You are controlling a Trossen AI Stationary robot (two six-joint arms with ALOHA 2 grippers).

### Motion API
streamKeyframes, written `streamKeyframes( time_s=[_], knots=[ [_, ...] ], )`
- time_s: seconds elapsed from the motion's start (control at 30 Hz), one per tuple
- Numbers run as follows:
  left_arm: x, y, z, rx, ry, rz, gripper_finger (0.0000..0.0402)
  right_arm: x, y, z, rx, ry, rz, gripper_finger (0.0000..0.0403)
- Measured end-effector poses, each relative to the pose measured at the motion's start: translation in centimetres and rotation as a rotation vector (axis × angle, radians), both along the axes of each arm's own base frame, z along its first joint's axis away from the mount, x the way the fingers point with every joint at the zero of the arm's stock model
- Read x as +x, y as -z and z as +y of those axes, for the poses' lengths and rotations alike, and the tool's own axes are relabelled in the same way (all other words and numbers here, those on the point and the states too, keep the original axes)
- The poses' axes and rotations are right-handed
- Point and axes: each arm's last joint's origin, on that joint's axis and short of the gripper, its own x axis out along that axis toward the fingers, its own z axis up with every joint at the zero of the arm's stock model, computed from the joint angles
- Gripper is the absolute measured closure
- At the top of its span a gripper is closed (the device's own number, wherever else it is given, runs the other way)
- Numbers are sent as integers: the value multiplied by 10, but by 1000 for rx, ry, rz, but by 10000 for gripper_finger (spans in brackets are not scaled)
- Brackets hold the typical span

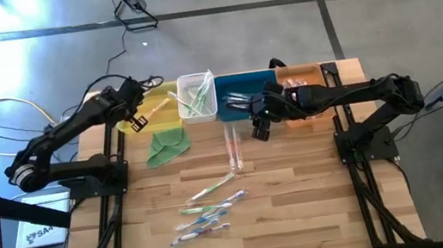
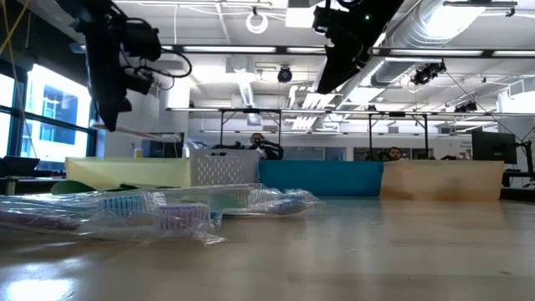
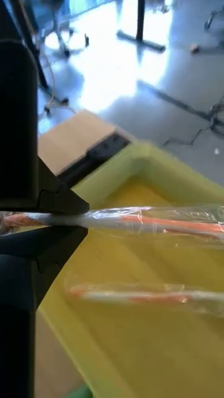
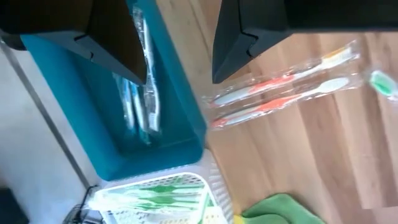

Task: Pick & Place Toothbrushes
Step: Put the orange toothbrush into the yellow bin

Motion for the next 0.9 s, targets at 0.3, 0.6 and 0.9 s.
streamKeyframes(
  time_s=[0.3, 0.6, 0.9],
  knots=[
    [-4, 14, 4, 7, -8, 10, 380, 1, -1, 0, 6, -7, -15, 227],
    [9, 11, 11, 4, 27, -209, 380, 1, -1, 0, 6, -7, -17, 227],
    [23, 45, 27, -125, -66, -138, 380, 1, -1, 0, 6, -7, -17, 227]
  ],
)
